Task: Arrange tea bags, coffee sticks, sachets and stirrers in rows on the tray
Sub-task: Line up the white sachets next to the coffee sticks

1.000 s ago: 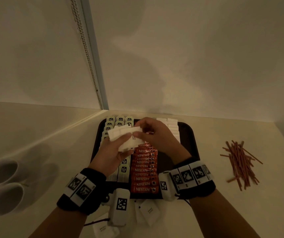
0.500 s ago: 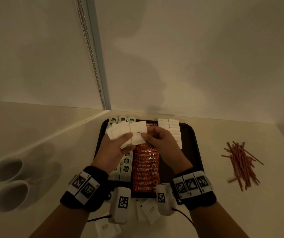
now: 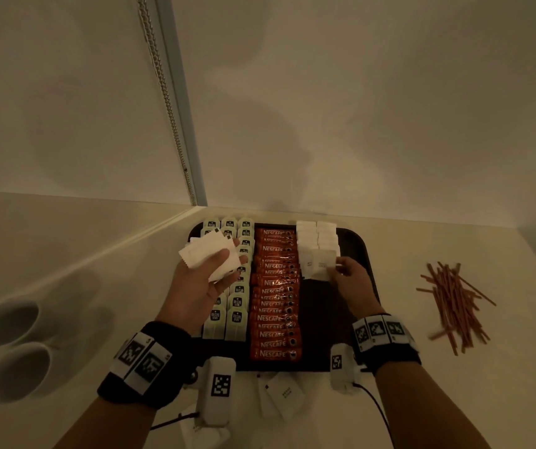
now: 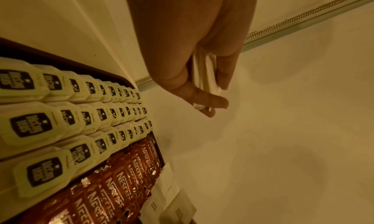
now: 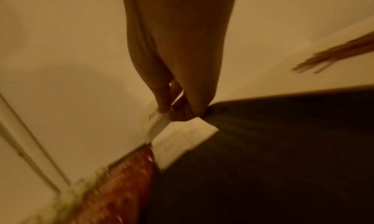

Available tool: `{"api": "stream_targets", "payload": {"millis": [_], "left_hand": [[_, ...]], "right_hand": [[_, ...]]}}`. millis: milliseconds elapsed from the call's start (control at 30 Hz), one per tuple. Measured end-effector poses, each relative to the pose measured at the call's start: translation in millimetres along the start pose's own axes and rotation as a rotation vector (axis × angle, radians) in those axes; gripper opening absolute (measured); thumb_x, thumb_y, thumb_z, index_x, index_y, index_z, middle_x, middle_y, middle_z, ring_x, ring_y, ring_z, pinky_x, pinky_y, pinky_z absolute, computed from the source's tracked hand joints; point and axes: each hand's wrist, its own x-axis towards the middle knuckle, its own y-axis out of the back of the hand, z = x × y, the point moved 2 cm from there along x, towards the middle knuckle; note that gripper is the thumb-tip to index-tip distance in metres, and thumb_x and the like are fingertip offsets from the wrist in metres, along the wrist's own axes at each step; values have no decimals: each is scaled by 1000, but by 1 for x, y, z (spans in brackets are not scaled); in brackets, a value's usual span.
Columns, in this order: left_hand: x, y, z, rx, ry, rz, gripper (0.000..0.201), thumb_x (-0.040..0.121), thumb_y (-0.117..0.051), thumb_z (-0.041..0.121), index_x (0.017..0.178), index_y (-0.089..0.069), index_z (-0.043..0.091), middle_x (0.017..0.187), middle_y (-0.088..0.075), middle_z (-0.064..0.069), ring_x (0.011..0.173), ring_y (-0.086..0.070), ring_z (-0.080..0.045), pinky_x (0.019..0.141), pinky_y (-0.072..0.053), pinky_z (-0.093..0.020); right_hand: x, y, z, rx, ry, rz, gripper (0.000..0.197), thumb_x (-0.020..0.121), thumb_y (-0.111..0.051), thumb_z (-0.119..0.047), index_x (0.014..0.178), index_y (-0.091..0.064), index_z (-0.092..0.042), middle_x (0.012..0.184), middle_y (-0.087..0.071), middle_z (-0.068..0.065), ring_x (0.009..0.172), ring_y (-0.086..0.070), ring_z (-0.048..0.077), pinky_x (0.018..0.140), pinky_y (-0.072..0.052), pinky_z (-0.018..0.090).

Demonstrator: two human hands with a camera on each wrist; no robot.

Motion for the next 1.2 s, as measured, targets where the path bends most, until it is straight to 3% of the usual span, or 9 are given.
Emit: {"api": "stream_targets", "payload": {"millis": [67,133,300,533,667,833,933,1100,1200], "left_hand": [[0,1,-1,-25,26,5,25,94,-50,3,113,-59,16,116,-68,-12,98,-68,-33,56,-56,-22],[0,0,-2,-85,68,6,28,94,-47,5,120,-56,12,120,-65,-15,95,-69,-33,57,-57,-24],[0,-1,-5,-259,135,9,42,94,-39,8,135,-45,6,127,-59,-22,91,-69,-38,61,-59,-28],[-1,0,-5,-300,151,-1,42,94,-38,10,135,-46,7,115,-65,-21,93,-69,-39,71,-60,-32],[0,2,-6,-261,158,2,42,94,-38,11,135,-46,9,121,-62,-20,94,-68,-38,64,-60,-33],[2,0,-6,-158,120,61,34,94,-42,6,126,-53,12,118,-62,-16,105,-60,-36,54,-57,-27],[3,-4,-4,-90,80,94,25,95,-45,4,112,-58,15,110,-62,-10,95,-58,-26,48,-52,-21],[3,-12,-4,77,33,50,28,93,-49,-1,108,-60,20,98,-66,-2,81,-61,-15,44,-45,-18],[2,-16,-3,134,-5,32,27,90,-55,0,112,-60,15,92,-68,-2,78,-64,-13,45,-45,-17]], "right_hand": [[4,-4,15,-67,-55,8,20,91,-56,-12,111,-59,-10,111,-63,8,101,-61,23,88,-53,44],[6,-8,23,-83,-92,20,20,90,-58,-13,110,-58,-11,112,-63,10,100,-61,24,89,-53,44],[12,-16,22,-89,-129,66,25,87,-64,-14,109,-54,-11,115,-61,11,102,-60,25,89,-53,40],[13,-24,14,-190,-109,118,30,84,-67,-13,111,-54,-6,117,-59,12,107,-56,24,78,-45,26],[13,-28,13,-253,-80,158,26,83,-69,-14,103,-54,-5,110,-61,14,90,-55,18,73,-43,24],[4,-27,-3,-272,20,168,29,84,-69,-20,104,-53,-7,102,-61,10,87,-58,17,69,-46,22],[-18,-31,-48,-82,209,40,22,89,-61,-28,102,-58,-12,87,-60,-6,76,-57,7,63,-41,14],[-63,-51,-113,133,405,-428,25,90,-59,-33,111,-64,-22,99,-68,-6,93,-64,7,83,-52,25],[-72,-57,-128,6,546,-434,24,89,-62,-23,113,-64,-21,73,-54,-13,69,-53,-5,65,-45,12]]}}
